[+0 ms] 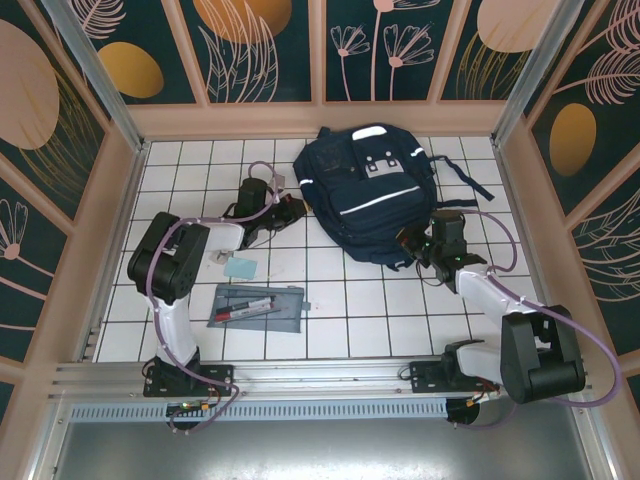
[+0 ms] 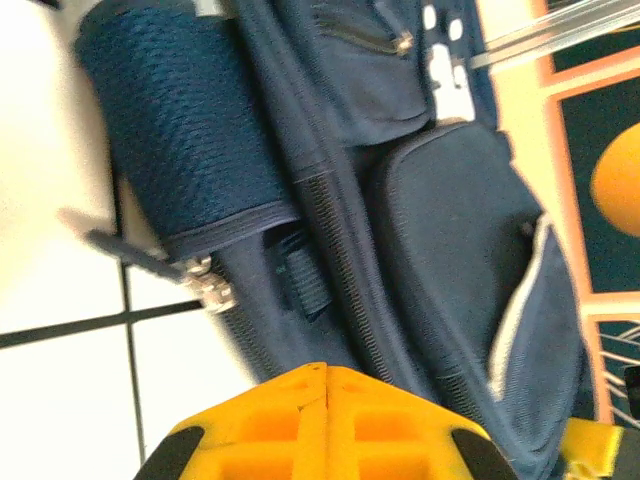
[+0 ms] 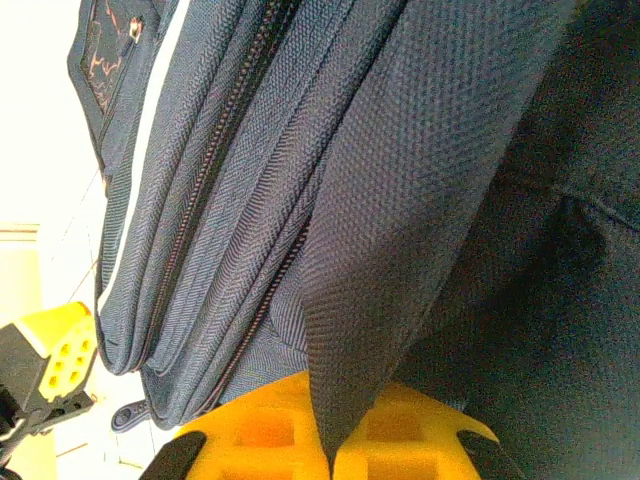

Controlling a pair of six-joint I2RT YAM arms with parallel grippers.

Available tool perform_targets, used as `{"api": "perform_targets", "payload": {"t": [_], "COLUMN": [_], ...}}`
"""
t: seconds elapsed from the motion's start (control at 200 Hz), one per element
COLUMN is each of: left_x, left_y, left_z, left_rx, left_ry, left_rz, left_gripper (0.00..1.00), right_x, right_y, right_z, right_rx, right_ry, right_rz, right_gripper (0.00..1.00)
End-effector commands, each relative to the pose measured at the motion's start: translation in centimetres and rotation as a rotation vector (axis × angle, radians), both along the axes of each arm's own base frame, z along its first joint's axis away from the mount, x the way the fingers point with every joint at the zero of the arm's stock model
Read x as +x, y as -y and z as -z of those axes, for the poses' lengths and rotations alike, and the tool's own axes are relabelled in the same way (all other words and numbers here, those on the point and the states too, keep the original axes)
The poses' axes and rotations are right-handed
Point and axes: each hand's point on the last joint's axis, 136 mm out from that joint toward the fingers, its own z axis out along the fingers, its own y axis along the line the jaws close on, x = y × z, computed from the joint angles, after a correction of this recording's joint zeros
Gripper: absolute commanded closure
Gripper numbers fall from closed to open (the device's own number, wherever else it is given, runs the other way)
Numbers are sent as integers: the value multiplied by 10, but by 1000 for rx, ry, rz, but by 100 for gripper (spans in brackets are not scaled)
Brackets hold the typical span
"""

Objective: Pack books, pencil case, and school supplies into a backpack

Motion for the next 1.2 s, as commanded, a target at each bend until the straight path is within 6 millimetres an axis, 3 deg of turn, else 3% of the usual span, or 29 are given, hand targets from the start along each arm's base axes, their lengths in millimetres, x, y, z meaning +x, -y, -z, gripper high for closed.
{"api": "perform_targets", "payload": {"t": [0.0,0.06,0.25,0.415,0.606,0.831,0.866,0.956,1.196], "left_x": [2,-4,-46,-77,-86,-85,-78,-76,-74], "left_y": [21,23,32,50,64,70,76,84,96], "left_z": [-37,-43,-36,-26,-12,7,-3,-7,4], "left_rx": [-147,-150,-74,47,135,184,167,160,157], "left_ry": [91,113,113,111,51,0,23,26,0], "left_rz": [55,78,144,176,179,172,171,182,195], "left_gripper": [100,99,58,44,41,46,47,48,54], "right_x": [11,11,12,12,11,11,11,12,12], "right_y": [-1,-2,-2,-3,-4,-3,-4,-4,-5], "right_z": [-27,-29,-34,-33,-29,-33,-34,-33,-31], "right_rx": [44,56,71,71,67,70,69,66,71], "right_ry": [103,108,118,113,105,119,121,119,118], "right_rz": [9,12,20,22,22,28,24,25,22], "right_gripper": [100,100,100,100,100,100,100,100,100]}}
